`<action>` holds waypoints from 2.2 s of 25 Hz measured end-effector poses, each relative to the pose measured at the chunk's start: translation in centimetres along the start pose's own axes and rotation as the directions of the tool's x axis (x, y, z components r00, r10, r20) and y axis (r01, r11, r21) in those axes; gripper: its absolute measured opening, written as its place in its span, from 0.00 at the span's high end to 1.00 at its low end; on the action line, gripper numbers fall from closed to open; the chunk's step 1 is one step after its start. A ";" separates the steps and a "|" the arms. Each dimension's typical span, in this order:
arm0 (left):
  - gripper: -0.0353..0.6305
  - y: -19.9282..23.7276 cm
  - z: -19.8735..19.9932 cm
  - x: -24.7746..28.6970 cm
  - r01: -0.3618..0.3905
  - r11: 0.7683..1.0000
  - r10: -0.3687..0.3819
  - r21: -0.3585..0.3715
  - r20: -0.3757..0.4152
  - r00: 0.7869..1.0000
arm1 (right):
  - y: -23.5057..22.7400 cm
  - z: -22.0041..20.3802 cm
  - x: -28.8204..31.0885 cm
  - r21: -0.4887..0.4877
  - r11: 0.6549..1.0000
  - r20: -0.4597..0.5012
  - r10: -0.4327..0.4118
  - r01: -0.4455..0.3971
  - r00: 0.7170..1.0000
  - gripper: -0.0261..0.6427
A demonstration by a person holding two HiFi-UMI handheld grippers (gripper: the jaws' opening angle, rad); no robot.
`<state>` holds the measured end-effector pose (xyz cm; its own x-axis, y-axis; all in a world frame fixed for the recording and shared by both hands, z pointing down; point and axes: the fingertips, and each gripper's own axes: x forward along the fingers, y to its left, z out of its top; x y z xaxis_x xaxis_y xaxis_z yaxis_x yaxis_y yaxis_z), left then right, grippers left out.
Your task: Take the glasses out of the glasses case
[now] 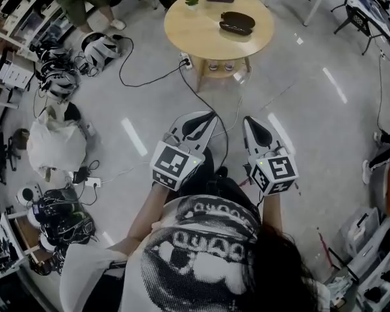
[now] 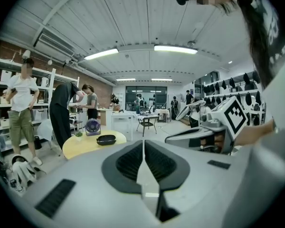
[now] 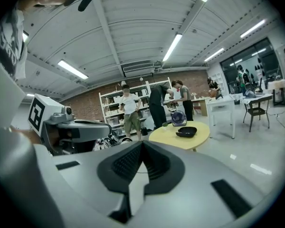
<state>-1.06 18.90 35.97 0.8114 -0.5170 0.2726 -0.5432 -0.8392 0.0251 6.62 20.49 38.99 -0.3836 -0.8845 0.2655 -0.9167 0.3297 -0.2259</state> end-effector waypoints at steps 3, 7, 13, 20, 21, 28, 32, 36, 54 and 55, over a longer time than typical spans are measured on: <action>0.92 0.9 -0.7 0.8 -0.003 1.000 0.003 -0.008 -0.019 1.000 | -0.4 -0.2 1.1 0.008 1.000 -0.006 0.007 -0.007 1.000 0.97; 0.92 2.4 -0.7 2.4 0.013 1.000 -0.013 -0.011 -0.023 1.000 | -1.8 0.3 3.2 0.014 1.000 -0.010 -0.002 0.002 1.000 0.97; 0.92 7.7 -0.7 6.4 0.040 0.999 -0.040 -0.012 -0.029 0.999 | -4.6 1.2 8.9 0.018 0.999 -0.029 -0.030 0.031 0.999 0.97; 0.92 16.1 1.7 11.6 0.093 0.996 -0.093 0.005 -0.024 0.995 | -7.2 4.7 17.2 0.031 0.997 -0.038 -0.067 0.068 0.997 0.97; 0.92 17.3 2.0 12.1 0.099 0.995 -0.099 0.009 -0.023 0.995 | -7.4 5.1 18.2 0.032 0.997 -0.041 -0.072 0.073 0.997 0.97; 0.92 23.0 2.4 15.3 0.154 0.988 -0.154 0.010 -0.033 0.988 | -8.7 6.3 24.0 0.034 0.992 -0.077 -0.120 0.123 0.990 0.97; 0.92 24.8 2.1 16.4 0.202 0.979 -0.201 0.010 -0.043 0.979 | -9.2 6.9 26.2 0.035 0.988 -0.093 -0.149 0.153 0.984 0.97; 0.92 26.9 1.8 17.4 0.226 0.974 -0.225 0.020 -0.047 0.973 | -9.6 7.0 28.2 0.039 0.983 -0.103 -0.176 0.181 0.979 0.97; 0.92 30.4 1.1 20.1 0.247 0.969 -0.248 -0.031 -0.042 0.968 | -11.6 6.8 31.5 0.015 0.977 -0.161 -0.209 0.214 0.965 0.97; 0.92 30.7 1.1 20.3 0.241 0.970 -0.242 -0.033 -0.043 0.969 | -11.8 6.7 31.8 0.014 0.978 -0.165 -0.202 0.207 0.965 0.97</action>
<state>-1.02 -17.50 41.21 0.9088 -0.2906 0.2992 -0.3384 -0.9331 0.1215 6.04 -13.76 43.78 -0.2034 -0.8662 0.4564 -0.9746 0.1344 -0.1792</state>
